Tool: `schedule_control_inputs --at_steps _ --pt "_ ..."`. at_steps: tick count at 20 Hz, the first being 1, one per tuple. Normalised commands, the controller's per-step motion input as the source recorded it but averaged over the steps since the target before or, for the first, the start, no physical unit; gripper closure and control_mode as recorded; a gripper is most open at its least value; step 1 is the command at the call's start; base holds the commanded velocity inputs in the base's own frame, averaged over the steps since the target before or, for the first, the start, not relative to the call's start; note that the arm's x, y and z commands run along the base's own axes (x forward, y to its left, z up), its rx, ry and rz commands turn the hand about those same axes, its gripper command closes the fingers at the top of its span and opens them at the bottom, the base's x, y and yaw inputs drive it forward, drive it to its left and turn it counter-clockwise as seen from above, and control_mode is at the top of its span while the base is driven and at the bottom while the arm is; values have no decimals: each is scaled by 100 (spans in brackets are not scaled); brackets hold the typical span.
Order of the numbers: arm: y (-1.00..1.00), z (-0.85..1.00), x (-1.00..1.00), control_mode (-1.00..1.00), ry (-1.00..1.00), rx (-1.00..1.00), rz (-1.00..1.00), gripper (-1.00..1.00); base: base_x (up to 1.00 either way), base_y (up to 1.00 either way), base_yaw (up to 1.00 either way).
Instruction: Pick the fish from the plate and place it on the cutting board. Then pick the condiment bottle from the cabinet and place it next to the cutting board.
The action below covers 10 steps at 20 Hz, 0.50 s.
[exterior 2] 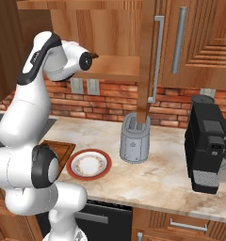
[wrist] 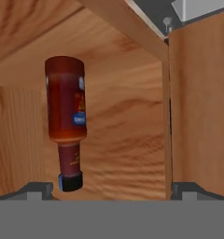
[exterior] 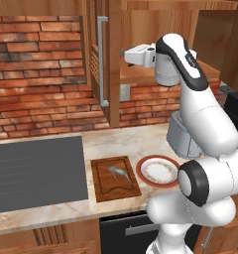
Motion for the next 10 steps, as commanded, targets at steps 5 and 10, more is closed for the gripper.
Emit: schedule_control_inputs --at_steps 5,10 --pt "7 0 8 -100 0 0 0 -100 0 0 0" --pt "7 0 11 -100 0 0 0 -100 0 0 0"
